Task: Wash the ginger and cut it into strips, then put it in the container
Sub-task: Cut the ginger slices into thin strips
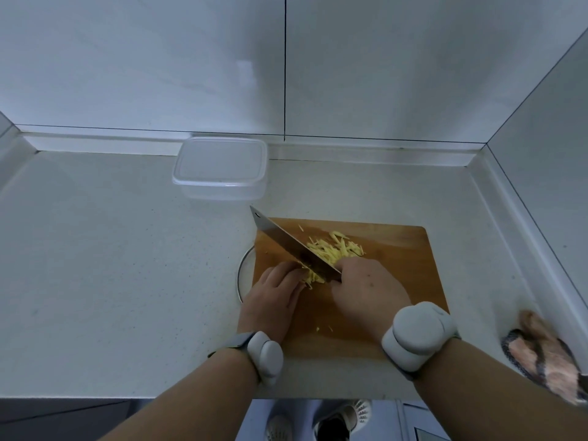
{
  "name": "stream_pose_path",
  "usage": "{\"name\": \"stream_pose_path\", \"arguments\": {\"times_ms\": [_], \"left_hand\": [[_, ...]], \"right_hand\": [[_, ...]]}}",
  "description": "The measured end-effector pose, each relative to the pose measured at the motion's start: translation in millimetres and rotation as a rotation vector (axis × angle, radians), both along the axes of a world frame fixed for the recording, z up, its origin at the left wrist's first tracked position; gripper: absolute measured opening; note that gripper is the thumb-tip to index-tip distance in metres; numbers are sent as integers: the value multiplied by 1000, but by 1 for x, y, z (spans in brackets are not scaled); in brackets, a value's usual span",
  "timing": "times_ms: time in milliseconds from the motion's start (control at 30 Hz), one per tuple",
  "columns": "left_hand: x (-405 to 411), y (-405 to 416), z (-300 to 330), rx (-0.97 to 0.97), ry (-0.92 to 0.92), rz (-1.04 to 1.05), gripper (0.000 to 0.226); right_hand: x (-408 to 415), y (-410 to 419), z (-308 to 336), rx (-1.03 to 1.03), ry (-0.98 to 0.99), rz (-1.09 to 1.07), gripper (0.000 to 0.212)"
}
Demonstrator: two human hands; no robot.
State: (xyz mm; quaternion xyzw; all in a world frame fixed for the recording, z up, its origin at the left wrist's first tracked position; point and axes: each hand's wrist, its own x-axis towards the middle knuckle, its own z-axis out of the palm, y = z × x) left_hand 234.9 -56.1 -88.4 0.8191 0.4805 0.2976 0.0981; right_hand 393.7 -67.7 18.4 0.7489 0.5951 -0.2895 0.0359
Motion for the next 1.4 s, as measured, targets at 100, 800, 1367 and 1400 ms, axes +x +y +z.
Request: {"name": "stream_pose_path", "arguments": {"times_ms": [100, 800, 1367, 1400], "left_hand": [[-1, 0, -4, -4, 4, -10, 27], [1, -2, 5, -46, 33, 6, 22], [44, 24, 124, -227, 69, -109, 52], [49, 22, 128, -217, 74, -146, 59]], "right_hand": [[-4, 2, -1, -19, -4, 5, 16], [2, -6, -19, -30, 105, -13, 18], [41, -19, 45, 45, 839, -654, 16], [42, -18, 50, 51, 867, -655, 16]]}}
